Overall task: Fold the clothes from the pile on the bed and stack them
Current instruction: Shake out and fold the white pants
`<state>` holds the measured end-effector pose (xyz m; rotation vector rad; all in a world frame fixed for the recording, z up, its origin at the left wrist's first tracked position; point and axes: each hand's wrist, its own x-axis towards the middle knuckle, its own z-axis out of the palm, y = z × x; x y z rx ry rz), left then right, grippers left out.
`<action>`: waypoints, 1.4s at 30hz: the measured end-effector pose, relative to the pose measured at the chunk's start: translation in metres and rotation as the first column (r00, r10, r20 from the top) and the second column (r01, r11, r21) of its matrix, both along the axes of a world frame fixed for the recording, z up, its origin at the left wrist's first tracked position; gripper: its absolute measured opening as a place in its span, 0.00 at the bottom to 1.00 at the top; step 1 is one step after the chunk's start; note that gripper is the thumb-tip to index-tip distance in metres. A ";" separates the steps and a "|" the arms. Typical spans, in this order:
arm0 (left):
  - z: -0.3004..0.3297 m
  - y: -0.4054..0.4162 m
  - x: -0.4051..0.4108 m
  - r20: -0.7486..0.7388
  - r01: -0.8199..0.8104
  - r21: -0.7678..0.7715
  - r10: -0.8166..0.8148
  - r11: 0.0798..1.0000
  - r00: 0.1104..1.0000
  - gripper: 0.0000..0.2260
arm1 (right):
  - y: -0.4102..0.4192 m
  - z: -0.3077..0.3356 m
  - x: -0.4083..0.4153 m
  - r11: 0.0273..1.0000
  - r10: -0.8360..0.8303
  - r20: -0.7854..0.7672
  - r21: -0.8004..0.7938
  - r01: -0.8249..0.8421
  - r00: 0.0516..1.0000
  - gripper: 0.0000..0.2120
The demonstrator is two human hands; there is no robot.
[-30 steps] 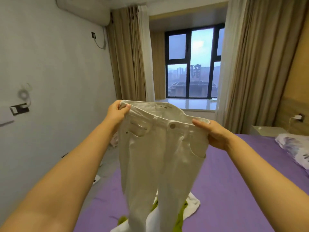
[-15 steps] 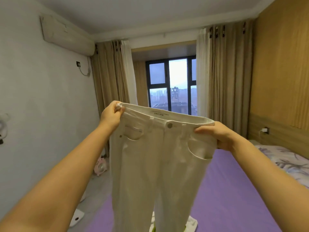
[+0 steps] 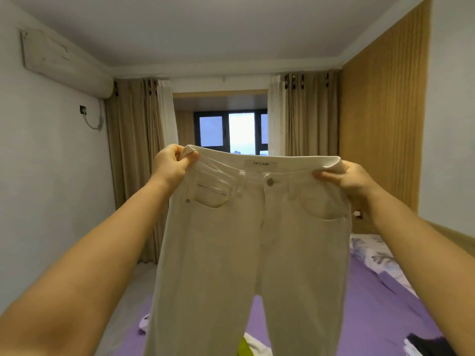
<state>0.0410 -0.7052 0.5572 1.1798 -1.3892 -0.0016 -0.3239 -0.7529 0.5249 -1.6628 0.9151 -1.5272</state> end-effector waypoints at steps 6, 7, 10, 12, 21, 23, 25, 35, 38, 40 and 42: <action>-0.016 -0.004 -0.031 -0.100 0.145 0.060 -0.139 0.988 0.985 0.10 | 0.024 0.011 -0.033 0.999 -0.048 -0.075 -0.024 0.047 0.996 0.18; -0.020 -0.006 -0.037 -0.140 0.190 0.089 -0.176 0.978 0.974 0.10 | 0.028 0.012 -0.041 0.999 -0.039 -0.101 -0.013 0.038 0.994 0.19; -0.029 -0.011 -0.057 -0.185 0.294 0.179 -0.262 0.939 0.947 0.11 | 0.031 0.012 -0.064 1.000 -0.016 -0.131 0.014 0.018 0.991 0.19; -0.033 -0.012 -0.068 -0.127 0.369 0.238 -0.348 0.898 0.929 0.12 | 0.027 0.008 -0.083 0.999 -0.034 -0.125 0.034 0.039 0.992 0.17; -0.030 -0.040 -0.155 0.278 0.323 0.598 -0.568 0.733 0.775 0.10 | -0.022 -0.025 -0.185 0.988 -0.099 -0.064 0.112 0.105 0.993 0.22; -0.033 -0.051 -0.178 0.298 0.280 0.610 -0.542 0.741 0.786 0.06 | -0.033 -0.029 -0.205 0.987 -0.100 -0.054 0.120 0.106 0.994 0.22; -0.039 -0.061 -0.197 0.326 0.239 0.614 -0.518 0.752 0.791 0.04 | -0.042 -0.033 -0.223 0.986 -0.088 -0.061 0.133 0.096 0.994 0.23; -0.070 -0.087 -0.225 0.051 0.349 0.624 -0.481 0.700 0.875 0.17 | -0.072 -0.052 -0.301 0.977 0.082 -0.195 0.210 -0.040 0.977 0.21; -0.078 -0.093 -0.234 0.055 0.273 0.649 -0.402 0.710 0.914 0.14 | -0.077 -0.050 -0.306 0.959 0.170 -0.316 0.272 -0.083 0.934 0.18; -0.077 -0.093 -0.242 0.055 0.244 0.639 -0.360 0.730 0.931 0.12 | -0.081 -0.048 -0.301 0.968 0.133 -0.319 0.247 -0.053 0.938 0.18; -0.066 -0.092 -0.248 0.042 0.239 0.590 -0.325 0.771 0.945 0.12 | -0.085 -0.044 -0.297 0.982 0.046 -0.251 0.189 0.003 0.967 0.14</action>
